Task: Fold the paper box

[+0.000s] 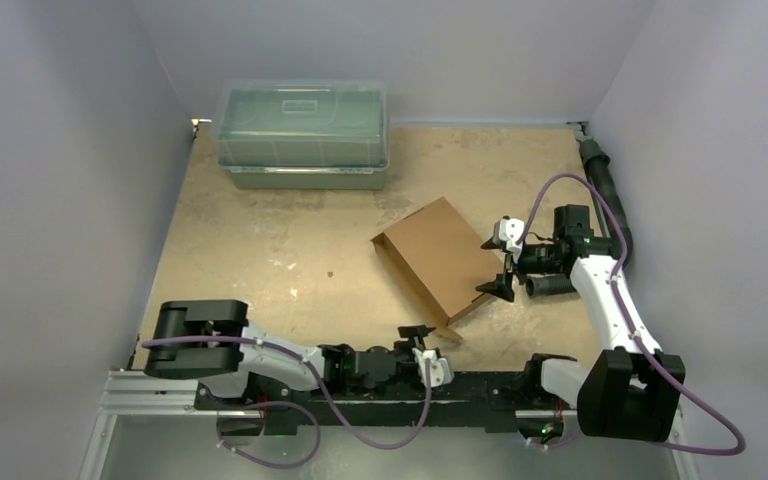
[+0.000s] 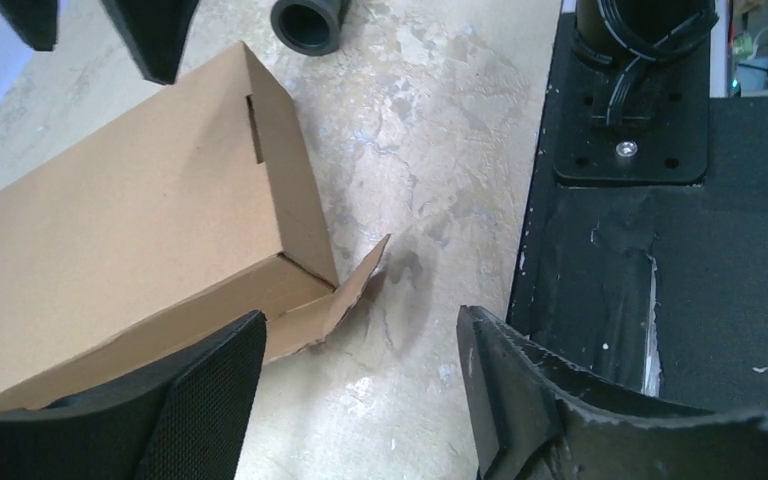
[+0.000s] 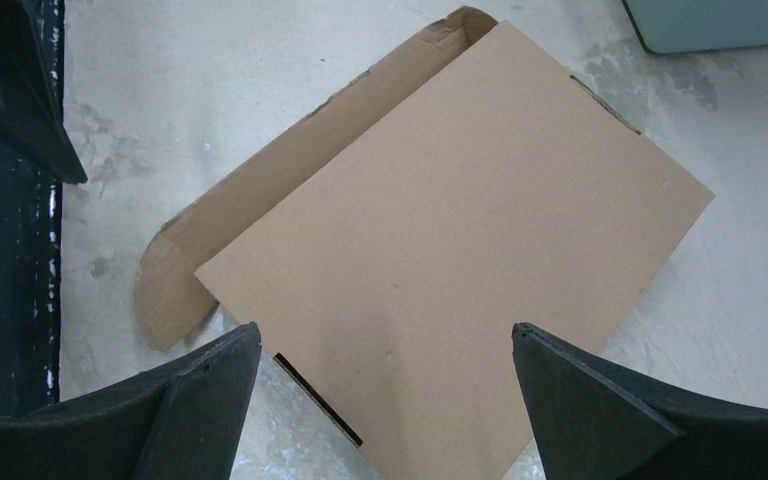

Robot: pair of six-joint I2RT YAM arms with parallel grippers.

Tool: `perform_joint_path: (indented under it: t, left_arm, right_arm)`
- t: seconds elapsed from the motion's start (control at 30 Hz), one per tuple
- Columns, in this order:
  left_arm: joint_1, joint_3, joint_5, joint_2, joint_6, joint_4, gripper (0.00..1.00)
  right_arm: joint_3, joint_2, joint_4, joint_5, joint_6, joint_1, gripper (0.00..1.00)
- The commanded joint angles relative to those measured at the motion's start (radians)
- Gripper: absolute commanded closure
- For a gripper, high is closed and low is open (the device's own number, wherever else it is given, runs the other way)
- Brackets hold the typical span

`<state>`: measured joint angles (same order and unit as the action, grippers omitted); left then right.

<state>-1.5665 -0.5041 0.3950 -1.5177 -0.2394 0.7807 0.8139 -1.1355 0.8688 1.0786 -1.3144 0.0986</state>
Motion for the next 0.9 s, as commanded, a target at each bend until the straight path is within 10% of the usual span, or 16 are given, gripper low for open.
perform_joint_path:
  t: [0.0,0.27,0.87]
  left_arm:
    - [0.008,-0.071,-0.024,-0.064,-0.009,0.047,0.35]
    - [0.072,-0.106,-0.107,-0.139,0.005,0.076,0.55]
    - [0.137,-0.166,-0.27,-0.23,-0.012,-0.01,0.63]
  right_arm:
    - [0.023,0.012,0.013,-0.008,0.018,0.004,0.01]
    - [0.032,0.0,0.024,-0.008,0.023,0.004,0.02]
    - [0.04,-0.03,0.032,-0.016,0.03,0.004,0.02]
